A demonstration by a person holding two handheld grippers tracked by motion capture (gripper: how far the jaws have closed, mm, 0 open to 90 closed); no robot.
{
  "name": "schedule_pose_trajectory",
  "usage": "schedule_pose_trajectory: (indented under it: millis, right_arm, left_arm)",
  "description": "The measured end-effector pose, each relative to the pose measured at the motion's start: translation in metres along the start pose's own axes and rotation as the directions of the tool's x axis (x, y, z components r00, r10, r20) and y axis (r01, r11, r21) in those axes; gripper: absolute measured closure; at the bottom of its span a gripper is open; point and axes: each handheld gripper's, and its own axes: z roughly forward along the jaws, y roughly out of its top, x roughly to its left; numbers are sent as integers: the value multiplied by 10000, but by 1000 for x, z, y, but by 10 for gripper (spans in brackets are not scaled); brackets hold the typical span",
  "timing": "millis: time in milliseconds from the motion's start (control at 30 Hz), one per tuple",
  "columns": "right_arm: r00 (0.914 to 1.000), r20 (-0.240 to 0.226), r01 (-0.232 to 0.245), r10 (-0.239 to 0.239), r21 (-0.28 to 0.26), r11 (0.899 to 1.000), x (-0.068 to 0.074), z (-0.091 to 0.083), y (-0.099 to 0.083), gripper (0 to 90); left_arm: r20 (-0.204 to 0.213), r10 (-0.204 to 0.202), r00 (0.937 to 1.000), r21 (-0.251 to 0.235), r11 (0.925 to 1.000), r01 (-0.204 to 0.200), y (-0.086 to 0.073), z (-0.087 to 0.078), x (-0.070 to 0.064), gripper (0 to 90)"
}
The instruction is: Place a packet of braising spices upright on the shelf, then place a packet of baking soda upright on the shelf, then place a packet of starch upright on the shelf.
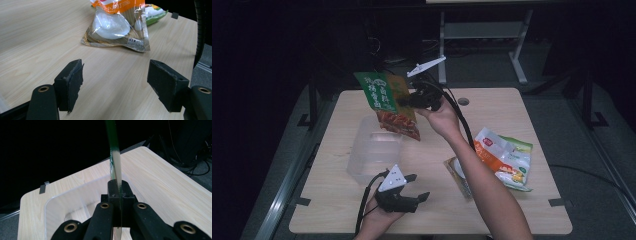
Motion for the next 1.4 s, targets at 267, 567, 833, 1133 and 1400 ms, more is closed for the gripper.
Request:
schedule_pose_trajectory:
  millis: [267,567,833,1133,1400]
  right_arm:
    - [10000,-20,-9,9,18,10000,0,7,5,899]
    - [10000,83,-42,41,144,9999,-2,17,5,899]
    - [10000,22,-70,70,135,9999,-1,29,8,899]
    - [9997,-54,-222,222,89,9997,-3,51,13,899]
    - [9986,-118,-510,510,54,9987,-12,77,5,899]
  left_arm:
    - [83,96,9999,60,9999,-96,0,2,-1,280]
    - [72,127,9999,85,9999,-128,0,1,0,279]
    - [146,171,9997,138,9998,-173,0,2,-2,279]
    - [143,36,9999,21,10000,-36,0,0,0,278]
    - [135,73,9999,11,10000,-73,0,-2,0,278]
